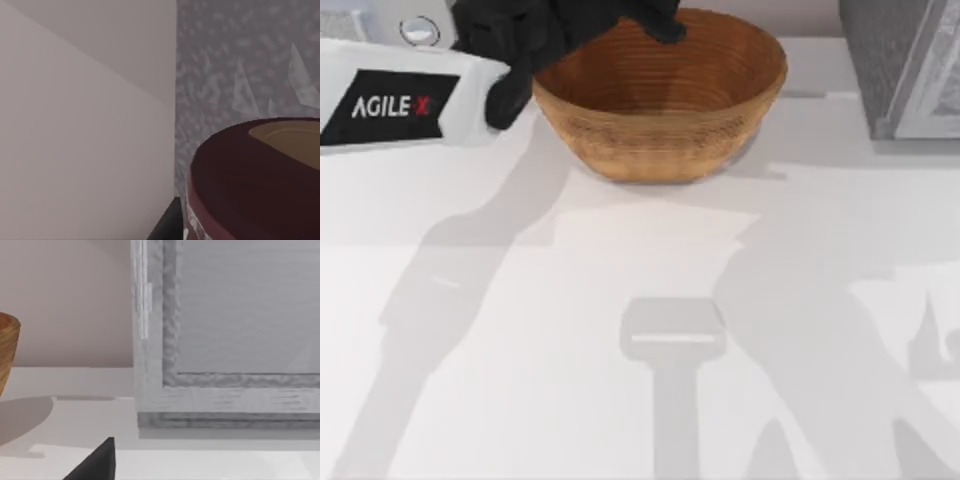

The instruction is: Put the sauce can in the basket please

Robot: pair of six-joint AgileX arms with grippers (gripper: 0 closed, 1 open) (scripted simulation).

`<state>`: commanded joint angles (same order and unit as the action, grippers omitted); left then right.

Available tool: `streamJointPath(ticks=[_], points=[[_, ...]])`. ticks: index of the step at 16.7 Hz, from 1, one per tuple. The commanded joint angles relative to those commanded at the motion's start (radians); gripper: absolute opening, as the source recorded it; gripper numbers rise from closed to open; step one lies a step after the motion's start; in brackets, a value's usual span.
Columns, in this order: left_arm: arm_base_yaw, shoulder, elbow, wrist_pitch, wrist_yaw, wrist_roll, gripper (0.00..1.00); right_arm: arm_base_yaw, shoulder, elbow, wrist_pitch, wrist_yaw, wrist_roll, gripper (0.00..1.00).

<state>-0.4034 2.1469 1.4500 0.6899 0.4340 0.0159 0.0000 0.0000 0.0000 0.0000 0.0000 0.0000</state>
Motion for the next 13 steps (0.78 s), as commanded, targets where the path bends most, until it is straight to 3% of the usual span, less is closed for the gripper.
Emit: streamJointPath(ticks=[7,13], points=[[0.000,0.000,0.000,0.000,0.000,0.000,0.98,0.000,0.000,0.000,0.000,0.000,0.000,1.00],[0.000,0.000,0.000,0.000,0.000,0.000,1.00,0.000,0.000,0.000,0.000,0.000,0.000,1.00]])
